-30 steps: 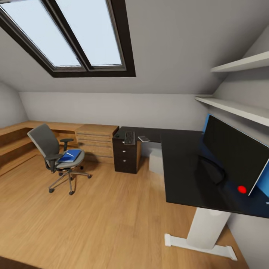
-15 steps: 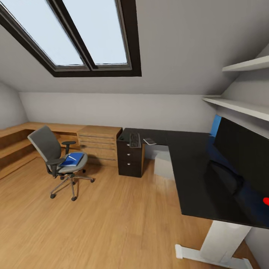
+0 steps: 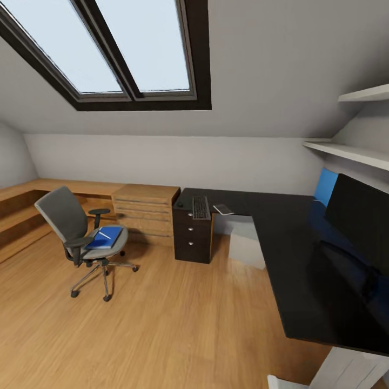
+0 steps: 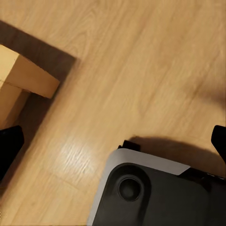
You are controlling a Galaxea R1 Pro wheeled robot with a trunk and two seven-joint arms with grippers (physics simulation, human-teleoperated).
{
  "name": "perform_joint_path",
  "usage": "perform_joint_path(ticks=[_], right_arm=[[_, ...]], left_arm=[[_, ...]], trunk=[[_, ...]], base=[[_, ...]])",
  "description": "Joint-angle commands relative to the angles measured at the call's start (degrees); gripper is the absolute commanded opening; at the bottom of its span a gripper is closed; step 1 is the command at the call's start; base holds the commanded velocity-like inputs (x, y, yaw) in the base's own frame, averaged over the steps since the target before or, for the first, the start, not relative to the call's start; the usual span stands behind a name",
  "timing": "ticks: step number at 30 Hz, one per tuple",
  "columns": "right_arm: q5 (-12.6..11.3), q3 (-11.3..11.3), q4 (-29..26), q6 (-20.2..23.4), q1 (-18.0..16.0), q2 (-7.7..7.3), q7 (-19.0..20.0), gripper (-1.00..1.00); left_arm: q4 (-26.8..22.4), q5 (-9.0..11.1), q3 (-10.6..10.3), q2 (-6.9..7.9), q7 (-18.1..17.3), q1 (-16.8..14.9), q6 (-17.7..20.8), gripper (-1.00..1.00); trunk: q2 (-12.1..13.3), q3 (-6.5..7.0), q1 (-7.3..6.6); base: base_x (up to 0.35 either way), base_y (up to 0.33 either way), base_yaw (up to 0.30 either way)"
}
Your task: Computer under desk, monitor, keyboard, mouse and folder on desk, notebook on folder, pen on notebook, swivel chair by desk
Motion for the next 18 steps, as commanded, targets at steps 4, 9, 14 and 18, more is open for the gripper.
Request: perform_joint_path(ticks=[4, 9, 14, 18], right_arm=[[-0.6, 0.5, 0.1, -0.2, -0.1, 0.03, -0.2, 1.00], [-0.5, 0.5, 0.1, -0.2, -0.1, 0.06, -0.2, 1.00], [-0.5, 0.5, 0.1, -0.2, -0.1, 0.06, -0.2, 1.00], [-0.5, 0.5, 0.1, -0.2, -0.1, 0.06, -0.2, 1.00]], left_arm=[[-0.2, 0.3, -0.5, 0.00, 0.4, 0.0, 0.0, 1.00], [-0.1, 0.3, -0.6, -0.03, 0.4, 0.0, 0.0, 1.00], [-0.1, 0.3, -0.6, -0.03, 0.4, 0.0, 0.0, 1.00], [-0.1, 0.3, -0.6, -0.03, 0.4, 0.0, 0.1, 1.00]], trunk=[[-0.1, -0.07, 0.05], [-0.1, -0.07, 0.05], [-0.1, -0.07, 0.05], [-0.1, -0.07, 0.05]], base=[[0.313, 0.110, 0.000], [0.319, 0.023, 0.000], [0.321, 0.004, 0.000], [0.321, 0.001, 0.000]])
